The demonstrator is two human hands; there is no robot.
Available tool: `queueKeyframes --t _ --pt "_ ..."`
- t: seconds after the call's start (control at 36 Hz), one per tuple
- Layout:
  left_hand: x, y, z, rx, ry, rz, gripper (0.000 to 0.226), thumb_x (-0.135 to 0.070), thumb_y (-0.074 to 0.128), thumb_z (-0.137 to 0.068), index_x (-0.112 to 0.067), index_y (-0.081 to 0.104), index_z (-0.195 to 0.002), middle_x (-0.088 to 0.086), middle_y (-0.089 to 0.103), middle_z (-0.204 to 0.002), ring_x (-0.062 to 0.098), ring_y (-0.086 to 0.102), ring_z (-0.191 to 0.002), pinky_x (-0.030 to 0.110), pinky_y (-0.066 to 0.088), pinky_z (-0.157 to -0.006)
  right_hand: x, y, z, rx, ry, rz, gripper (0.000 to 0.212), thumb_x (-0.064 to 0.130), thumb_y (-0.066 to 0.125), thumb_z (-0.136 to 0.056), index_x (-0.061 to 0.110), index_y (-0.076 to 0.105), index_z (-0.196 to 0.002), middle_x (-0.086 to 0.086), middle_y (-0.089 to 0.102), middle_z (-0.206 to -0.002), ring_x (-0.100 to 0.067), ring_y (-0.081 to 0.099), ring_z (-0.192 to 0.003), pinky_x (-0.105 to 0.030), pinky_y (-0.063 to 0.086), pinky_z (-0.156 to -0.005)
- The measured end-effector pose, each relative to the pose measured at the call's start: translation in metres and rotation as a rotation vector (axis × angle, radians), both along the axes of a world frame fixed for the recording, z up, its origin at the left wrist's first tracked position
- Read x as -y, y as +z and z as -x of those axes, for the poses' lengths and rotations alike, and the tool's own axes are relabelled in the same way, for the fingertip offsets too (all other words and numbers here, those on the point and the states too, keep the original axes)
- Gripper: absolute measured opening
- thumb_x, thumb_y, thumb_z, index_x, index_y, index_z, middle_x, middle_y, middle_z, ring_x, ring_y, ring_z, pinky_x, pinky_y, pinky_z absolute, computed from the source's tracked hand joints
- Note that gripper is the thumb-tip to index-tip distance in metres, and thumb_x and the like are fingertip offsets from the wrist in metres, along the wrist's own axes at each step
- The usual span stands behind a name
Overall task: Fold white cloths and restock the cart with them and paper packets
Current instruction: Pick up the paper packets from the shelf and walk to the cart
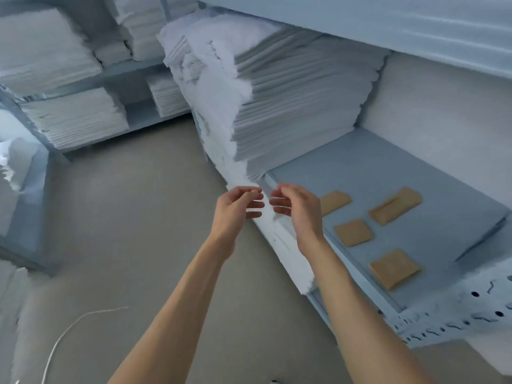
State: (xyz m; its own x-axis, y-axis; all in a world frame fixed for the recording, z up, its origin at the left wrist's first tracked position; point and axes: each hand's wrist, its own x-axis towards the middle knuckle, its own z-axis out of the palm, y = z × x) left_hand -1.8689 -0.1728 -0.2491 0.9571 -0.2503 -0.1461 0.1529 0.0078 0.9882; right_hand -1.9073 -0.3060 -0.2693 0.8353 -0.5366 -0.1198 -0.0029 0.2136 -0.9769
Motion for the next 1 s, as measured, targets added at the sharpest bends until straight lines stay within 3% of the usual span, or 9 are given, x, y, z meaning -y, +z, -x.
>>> queueKeyframes --t 0.36,0.56,0.72,0.89,1.0 --pt "0.093 -0.052 -0.102 -0.136 -0.405 -0.05 0.015 -0.014 0.059 -0.095 -0.008 0.073 -0.097 0.013 0.074 -0.098 0.032 0.071 -0.094 0.042 0.058 -0.084 0.071 -0.055 -0.039 -0.213 -0.371 -0.026 0.02 0.023 0.061 -0.089 0.008 0.072 -0.097 -0.006 0.077 -0.089 -0.028 0.073 -0.085 -0.039 0.059 -0.079" --pt "0.133 -0.078 -0.148 -0.208 -0.663 -0.095 0.016 -0.011 0.056 -0.095 -0.004 0.071 -0.097 0.008 0.071 -0.088 0.025 0.069 -0.083 0.04 0.057 -0.081 0.08 -0.065 -0.06 -0.33 -0.6 -0.03 0.02 0.022 0.061 -0.091 0.006 0.07 -0.098 -0.008 0.076 -0.089 -0.024 0.073 -0.08 -0.036 0.059 -0.075" --pt "0.159 -0.105 -0.179 -0.233 -0.763 -0.16 0.015 -0.008 0.055 -0.095 -0.005 0.069 -0.098 0.012 0.07 -0.091 0.024 0.068 -0.08 0.04 0.057 -0.081 0.08 -0.084 -0.067 -0.406 -0.724 -0.058 0.012 0.019 0.062 -0.092 0.009 0.068 -0.092 -0.012 0.074 -0.093 -0.019 0.069 -0.078 -0.032 0.056 -0.072" --pt "0.185 -0.141 -0.194 -0.234 -0.724 -0.294 0.013 -0.006 0.054 -0.093 -0.012 0.063 -0.099 0.008 0.067 -0.092 0.02 0.066 -0.073 0.029 0.056 -0.065 0.091 -0.116 -0.064 -0.561 -0.878 -0.113 0.006 0.016 0.062 -0.088 0.018 0.067 -0.085 -0.006 0.07 -0.084 -0.019 0.066 -0.079 -0.04 0.057 -0.083" --pt "0.203 -0.165 -0.199 -0.234 -0.776 -0.383 0.02 -0.005 0.055 -0.092 -0.005 0.062 -0.11 0.008 0.067 -0.088 0.019 0.065 -0.071 0.034 0.06 -0.07 0.105 -0.134 -0.069 -0.646 -0.907 -0.11 0.007 0.019 0.061 -0.087 0.02 0.065 -0.081 -0.006 0.07 -0.08 -0.019 0.063 -0.072 -0.034 0.055 -0.07"
